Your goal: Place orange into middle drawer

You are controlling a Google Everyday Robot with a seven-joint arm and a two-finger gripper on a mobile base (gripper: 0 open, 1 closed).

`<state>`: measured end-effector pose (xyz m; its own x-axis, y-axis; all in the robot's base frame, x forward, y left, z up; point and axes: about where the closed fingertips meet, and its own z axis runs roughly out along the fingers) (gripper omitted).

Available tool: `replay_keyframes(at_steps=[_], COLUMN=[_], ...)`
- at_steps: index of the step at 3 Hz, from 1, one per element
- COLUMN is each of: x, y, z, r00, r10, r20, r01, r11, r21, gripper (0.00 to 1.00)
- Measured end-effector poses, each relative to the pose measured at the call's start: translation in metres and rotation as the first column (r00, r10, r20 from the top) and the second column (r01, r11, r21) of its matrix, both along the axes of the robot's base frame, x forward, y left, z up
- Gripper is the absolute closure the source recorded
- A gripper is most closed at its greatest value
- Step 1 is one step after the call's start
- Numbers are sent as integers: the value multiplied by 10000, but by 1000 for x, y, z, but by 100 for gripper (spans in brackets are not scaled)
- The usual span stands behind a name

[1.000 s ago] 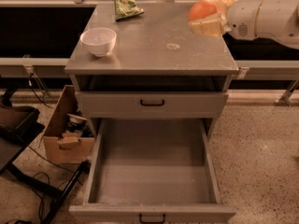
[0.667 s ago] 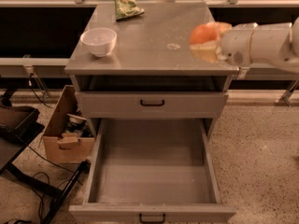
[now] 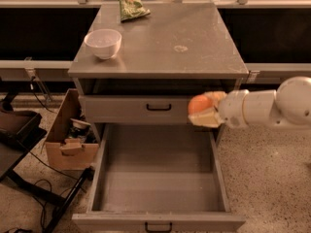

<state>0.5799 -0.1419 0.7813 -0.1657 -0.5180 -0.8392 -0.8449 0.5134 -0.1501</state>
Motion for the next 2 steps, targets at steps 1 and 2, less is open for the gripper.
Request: replay_keyframes(at_steps=[1, 2], x=[-32, -44], y=[0, 3], z=[-89, -114], r00=[9838, 9762], r10=[-965, -1126], r20=[-1513, -1852], r01=[1018, 1181], r11=[9944, 9928], r21=[278, 193], gripper=[100, 100])
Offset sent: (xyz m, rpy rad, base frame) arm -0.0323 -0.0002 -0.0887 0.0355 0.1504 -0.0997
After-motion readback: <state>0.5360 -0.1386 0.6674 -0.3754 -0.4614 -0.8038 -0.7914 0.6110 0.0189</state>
